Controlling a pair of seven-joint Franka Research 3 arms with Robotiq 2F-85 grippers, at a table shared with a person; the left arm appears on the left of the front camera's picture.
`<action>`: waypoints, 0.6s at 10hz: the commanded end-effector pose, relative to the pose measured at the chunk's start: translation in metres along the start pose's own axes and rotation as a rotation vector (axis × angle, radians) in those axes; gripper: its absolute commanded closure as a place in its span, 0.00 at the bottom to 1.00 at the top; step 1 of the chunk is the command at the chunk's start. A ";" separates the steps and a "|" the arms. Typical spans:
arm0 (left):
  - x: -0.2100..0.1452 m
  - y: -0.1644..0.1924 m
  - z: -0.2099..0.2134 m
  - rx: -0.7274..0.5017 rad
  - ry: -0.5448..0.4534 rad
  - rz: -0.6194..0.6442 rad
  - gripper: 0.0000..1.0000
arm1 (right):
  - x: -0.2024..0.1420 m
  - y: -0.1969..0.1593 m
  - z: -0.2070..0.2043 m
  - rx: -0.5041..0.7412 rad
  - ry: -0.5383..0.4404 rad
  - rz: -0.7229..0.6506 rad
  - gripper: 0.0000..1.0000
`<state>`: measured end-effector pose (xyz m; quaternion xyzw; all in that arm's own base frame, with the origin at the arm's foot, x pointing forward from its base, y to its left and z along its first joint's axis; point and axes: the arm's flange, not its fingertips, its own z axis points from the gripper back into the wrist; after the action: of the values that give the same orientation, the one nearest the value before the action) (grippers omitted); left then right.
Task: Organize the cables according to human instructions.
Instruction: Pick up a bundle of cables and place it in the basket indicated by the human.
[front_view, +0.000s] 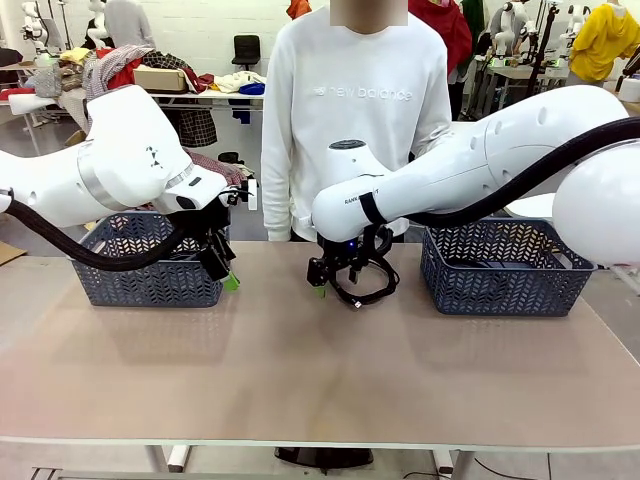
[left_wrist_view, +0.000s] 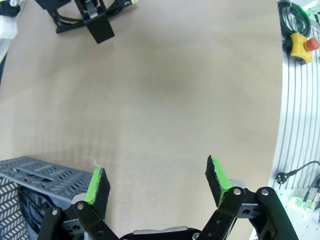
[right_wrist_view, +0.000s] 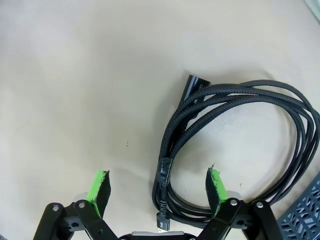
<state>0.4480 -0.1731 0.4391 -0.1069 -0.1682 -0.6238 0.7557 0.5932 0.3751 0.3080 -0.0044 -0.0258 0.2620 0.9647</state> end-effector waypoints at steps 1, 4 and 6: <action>-0.001 0.001 0.001 -0.003 -0.001 0.004 0.00 | 0.006 0.002 0.000 -0.012 0.011 -0.039 0.07; -0.001 0.001 0.001 -0.003 -0.001 0.004 0.00 | 0.007 -0.001 0.004 0.002 0.001 -0.063 0.38; -0.001 0.001 0.001 -0.003 -0.001 0.004 0.00 | 0.006 -0.002 0.006 0.007 -0.003 -0.071 0.58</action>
<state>0.4480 -0.1731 0.4391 -0.1069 -0.1682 -0.6238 0.7557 0.5972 0.3753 0.3111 -0.0007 -0.0274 0.2467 0.9687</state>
